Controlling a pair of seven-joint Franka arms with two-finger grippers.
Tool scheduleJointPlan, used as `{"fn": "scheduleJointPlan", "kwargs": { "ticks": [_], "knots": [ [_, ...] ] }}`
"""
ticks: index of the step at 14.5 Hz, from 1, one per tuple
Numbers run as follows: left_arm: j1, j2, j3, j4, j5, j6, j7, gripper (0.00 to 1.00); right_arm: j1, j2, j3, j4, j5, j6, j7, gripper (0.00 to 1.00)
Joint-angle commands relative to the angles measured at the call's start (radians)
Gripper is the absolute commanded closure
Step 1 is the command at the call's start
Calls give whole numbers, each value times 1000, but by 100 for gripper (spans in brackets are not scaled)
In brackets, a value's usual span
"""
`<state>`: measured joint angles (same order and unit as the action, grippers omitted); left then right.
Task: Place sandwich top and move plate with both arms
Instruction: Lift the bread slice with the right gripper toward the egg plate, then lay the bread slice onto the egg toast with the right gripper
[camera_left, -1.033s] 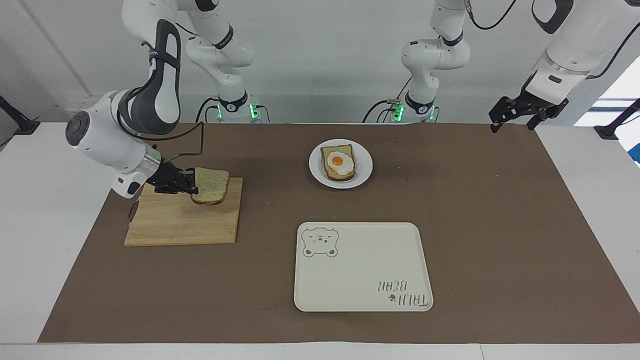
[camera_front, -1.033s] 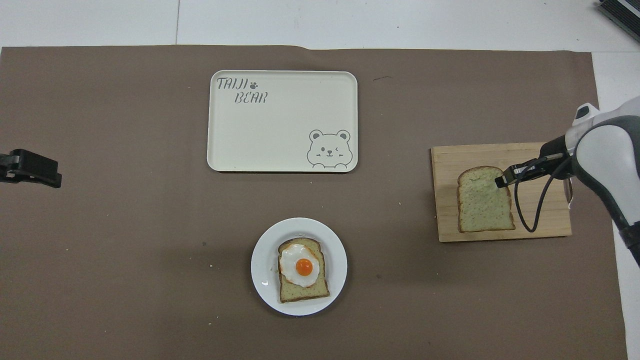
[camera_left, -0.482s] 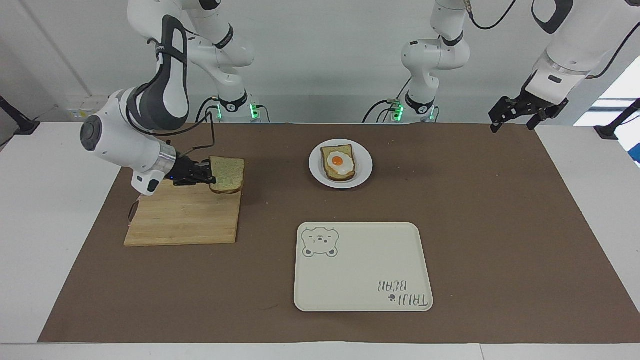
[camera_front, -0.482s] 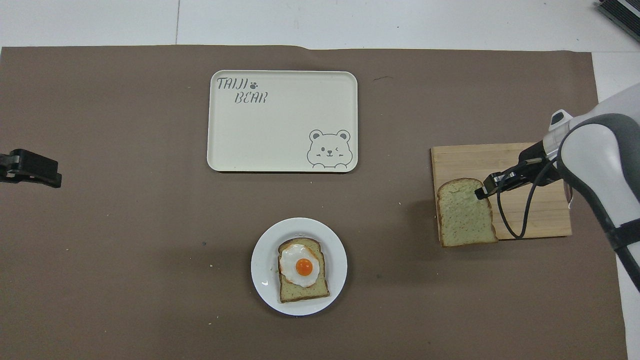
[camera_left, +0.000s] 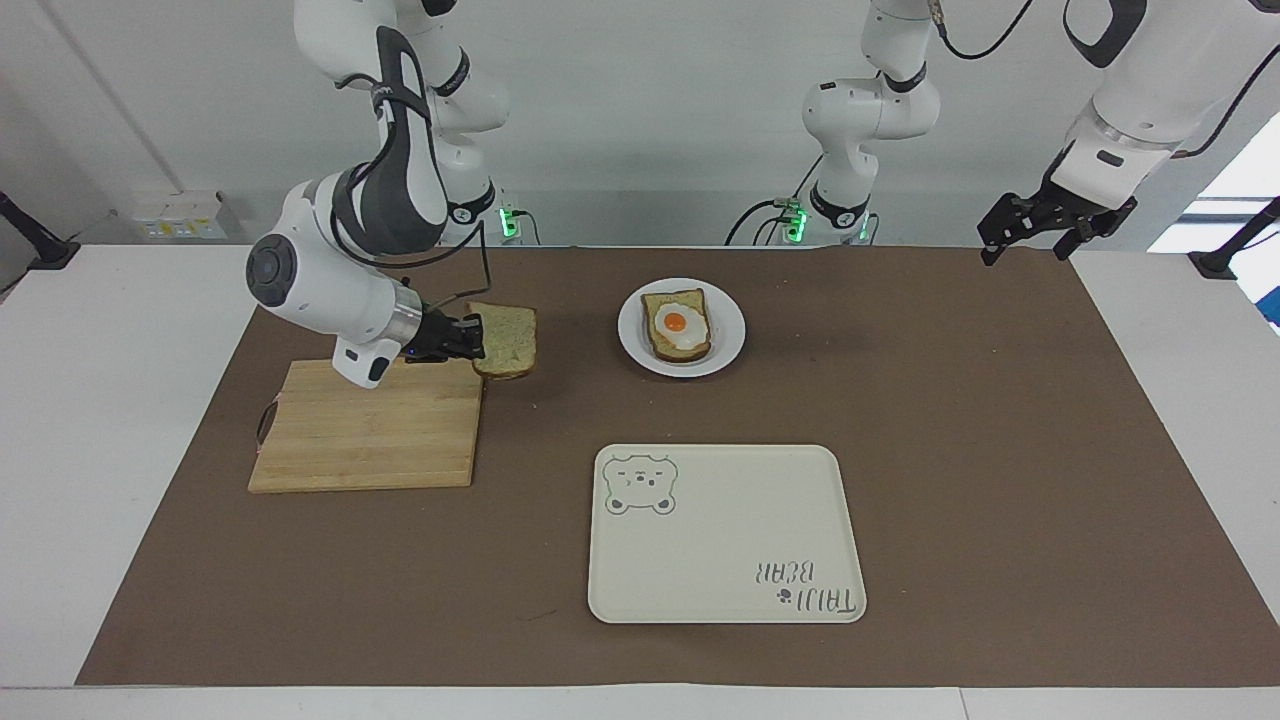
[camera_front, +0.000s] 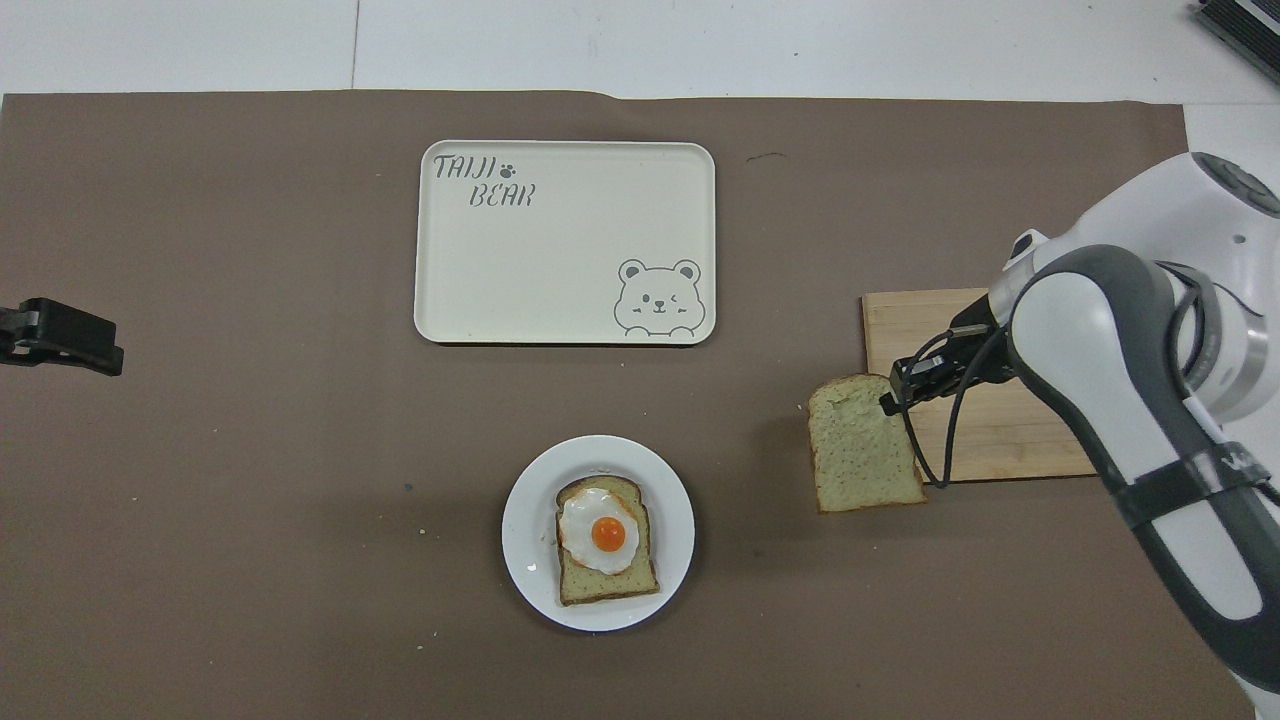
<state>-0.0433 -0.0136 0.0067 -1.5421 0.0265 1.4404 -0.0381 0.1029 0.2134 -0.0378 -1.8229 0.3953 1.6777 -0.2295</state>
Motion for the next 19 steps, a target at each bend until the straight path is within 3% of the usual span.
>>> {"fn": "scheduleJointPlan", "kwargs": {
  "ticks": [1, 15, 19],
  "knots": [
    [10, -22, -2, -21, -7, 0, 7, 0, 49, -45, -1, -49, 43, 16, 79, 100],
    [10, -22, -2, -21, -7, 0, 7, 0, 313, -69, 1, -81, 160, 122, 295, 100],
    [10, -22, -2, -21, -7, 0, 7, 0, 414, -66, 1, -130, 175, 252, 371, 100]
  ]
}}
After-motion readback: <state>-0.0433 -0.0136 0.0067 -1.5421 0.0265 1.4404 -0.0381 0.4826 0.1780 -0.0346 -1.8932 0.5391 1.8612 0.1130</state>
